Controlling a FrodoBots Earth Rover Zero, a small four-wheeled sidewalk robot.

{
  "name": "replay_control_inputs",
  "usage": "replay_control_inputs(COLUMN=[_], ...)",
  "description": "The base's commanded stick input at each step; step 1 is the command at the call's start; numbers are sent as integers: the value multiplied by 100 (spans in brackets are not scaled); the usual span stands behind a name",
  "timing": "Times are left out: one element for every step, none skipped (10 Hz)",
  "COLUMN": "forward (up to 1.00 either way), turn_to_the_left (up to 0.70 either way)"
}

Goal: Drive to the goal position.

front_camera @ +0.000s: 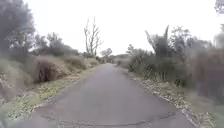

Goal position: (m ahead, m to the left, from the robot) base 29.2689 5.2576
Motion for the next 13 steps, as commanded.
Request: replay_control_inputs(forward=[100,100,100,100,100,100,100,100,100,100,100,100,100], turn_to_the_left=[0,0,0,0,0,0,0,0,0,0,0,0,0])
